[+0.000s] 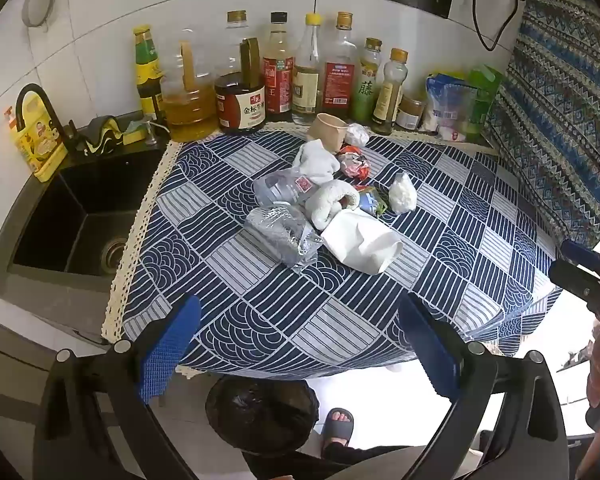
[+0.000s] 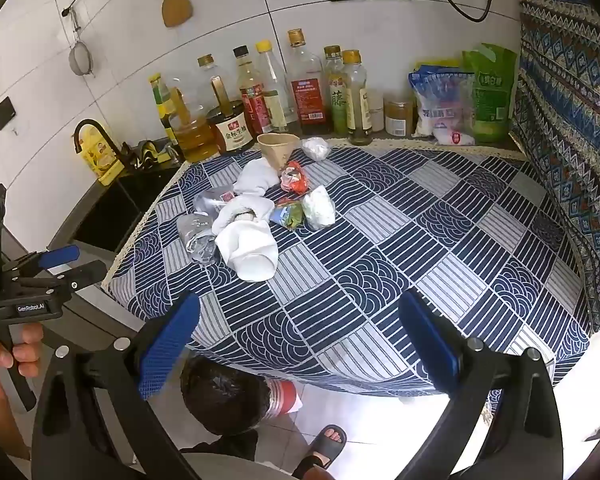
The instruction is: Collect trash
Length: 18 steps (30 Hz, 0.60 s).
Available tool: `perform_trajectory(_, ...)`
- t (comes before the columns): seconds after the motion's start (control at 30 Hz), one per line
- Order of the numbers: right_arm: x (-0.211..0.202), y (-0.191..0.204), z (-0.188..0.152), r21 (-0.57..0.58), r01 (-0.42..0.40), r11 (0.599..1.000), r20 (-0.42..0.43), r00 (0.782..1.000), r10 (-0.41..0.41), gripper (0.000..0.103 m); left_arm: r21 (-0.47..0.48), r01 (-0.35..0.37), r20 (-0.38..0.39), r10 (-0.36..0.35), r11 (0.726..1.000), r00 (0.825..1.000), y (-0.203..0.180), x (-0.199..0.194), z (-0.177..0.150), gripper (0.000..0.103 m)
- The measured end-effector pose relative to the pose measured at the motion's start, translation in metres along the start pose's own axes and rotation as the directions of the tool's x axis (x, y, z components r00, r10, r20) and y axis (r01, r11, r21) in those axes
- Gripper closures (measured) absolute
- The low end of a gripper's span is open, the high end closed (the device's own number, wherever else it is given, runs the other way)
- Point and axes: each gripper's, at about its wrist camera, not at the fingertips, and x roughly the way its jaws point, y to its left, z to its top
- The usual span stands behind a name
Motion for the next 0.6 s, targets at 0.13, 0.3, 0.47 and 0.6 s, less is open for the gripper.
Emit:
perform_trajectory(0.13,-0.0016,-0.0015,0.0002,0.02,-0.019,1.0,0.006,1.0,0.019,0.005,-0.001,0.0,0.002,0.0,1.0,1.0,0.0004,-0.0002,0.0001,0.007)
perform_trajectory(0.3,0.0004,0.0004,-0.0017,0.005,-0.007,1.0,0.003,1.0,0.007,0.005,0.001,-0.005,0.004,0.005,1.0,1.0,0.0002,-0.0008,0.0,0.007)
perform_trajectory(0.47,-0.0013,0.0005,-0.0014,0.007,-0.008,1.0,0.002,1.0,0.008,0.005,0.001,-0.004,0.005,0.004,1.0,1.0,0.0004,-0.0015,0.0,0.007)
perform_trajectory(0.6,0.0029,0.0004,-0.001,0.0,-0.005,1.0,-0.006,1.0,0.005,0.005,0.0,-0.006,0.002,0.006,1.0,1.0,0.0027,0.0049,0.0014,0.007)
